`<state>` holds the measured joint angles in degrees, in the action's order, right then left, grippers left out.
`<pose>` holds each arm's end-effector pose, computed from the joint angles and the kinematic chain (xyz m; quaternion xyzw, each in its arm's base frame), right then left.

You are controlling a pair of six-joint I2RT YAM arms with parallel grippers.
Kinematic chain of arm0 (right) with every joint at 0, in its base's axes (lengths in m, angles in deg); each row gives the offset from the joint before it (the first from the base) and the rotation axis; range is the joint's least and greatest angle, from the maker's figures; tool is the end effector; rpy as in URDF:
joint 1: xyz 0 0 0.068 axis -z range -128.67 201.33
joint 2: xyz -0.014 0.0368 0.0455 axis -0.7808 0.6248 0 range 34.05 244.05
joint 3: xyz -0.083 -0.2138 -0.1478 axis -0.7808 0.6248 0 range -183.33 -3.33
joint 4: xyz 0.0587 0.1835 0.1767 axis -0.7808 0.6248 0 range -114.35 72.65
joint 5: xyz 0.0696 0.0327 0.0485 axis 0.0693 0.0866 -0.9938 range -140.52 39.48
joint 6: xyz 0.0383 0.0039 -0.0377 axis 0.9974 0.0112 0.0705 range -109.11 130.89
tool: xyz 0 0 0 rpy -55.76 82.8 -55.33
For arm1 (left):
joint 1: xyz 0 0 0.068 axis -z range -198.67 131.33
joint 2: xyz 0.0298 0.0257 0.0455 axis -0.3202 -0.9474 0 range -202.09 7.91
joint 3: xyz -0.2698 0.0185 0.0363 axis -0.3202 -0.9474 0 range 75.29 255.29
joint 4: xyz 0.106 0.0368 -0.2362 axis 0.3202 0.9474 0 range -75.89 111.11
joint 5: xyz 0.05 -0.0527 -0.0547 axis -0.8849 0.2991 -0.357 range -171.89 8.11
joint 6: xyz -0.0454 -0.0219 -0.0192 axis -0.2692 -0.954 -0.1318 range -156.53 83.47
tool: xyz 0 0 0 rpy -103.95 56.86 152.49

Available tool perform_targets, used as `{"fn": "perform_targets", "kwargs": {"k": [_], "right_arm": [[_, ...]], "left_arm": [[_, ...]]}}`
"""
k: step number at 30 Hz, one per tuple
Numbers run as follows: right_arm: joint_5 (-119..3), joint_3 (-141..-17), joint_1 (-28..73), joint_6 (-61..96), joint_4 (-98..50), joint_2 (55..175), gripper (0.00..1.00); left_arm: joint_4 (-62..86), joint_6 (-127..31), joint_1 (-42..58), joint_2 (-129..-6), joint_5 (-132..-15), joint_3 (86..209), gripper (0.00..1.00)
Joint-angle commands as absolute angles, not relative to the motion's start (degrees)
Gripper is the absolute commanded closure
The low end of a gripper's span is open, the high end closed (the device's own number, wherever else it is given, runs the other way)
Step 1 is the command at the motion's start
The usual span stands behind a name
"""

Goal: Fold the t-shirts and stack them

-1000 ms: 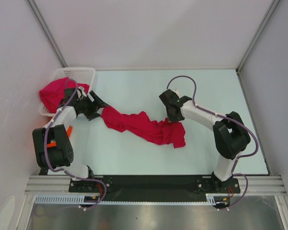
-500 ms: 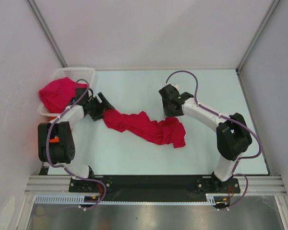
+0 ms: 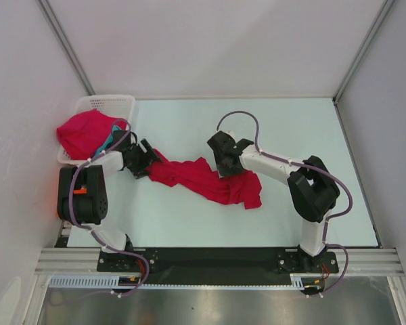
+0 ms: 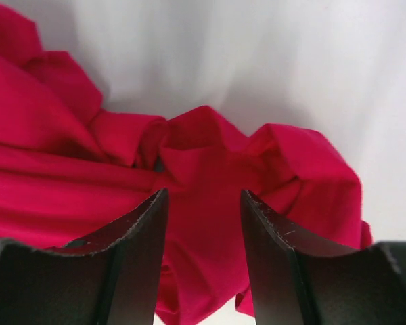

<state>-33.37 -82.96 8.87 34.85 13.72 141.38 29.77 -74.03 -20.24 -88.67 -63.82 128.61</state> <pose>0.2932 0.2541 0.2063 -0.1245 0.9593 -0.0083 0.2534 0.3257 -0.0022 0.1592 -0.2785 0.9108 -0.2256 0.2051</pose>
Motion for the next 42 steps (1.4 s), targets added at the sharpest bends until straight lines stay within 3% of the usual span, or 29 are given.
{"fn": "perform_targets", "kwargs": {"k": [1,8,10,11,12,42], "right_arm": [[-33.38,-86.39,7.74,35.85,12.65,141.54,0.49],[-33.20,-86.65,6.60,35.94,12.74,141.71,0.50],[-33.29,-86.74,6.42,35.85,12.65,141.71,0.50],[-33.29,-86.74,6.33,35.85,12.65,141.80,0.50],[-33.20,-86.82,6.16,35.85,12.74,141.80,0.50],[-32.06,-85.77,9.14,33.12,13.10,143.03,0.50]], "left_arm": [[31.34,-75.20,-19.20,-86.93,-66.24,126.70,0.17],[32.48,-75.47,-17.18,-83.24,-67.91,126.35,0.21],[32.05,-75.82,-17.18,-81.04,-69.05,125.74,0.51],[31.26,-76.25,-17.18,-79.21,-69.58,124.78,0.84],[31.34,-77.04,-17.18,-78.49,-70.37,124.42,1.00],[35.38,-75.64,-17.18,-75.59,-69.14,128.90,1.00]]}}
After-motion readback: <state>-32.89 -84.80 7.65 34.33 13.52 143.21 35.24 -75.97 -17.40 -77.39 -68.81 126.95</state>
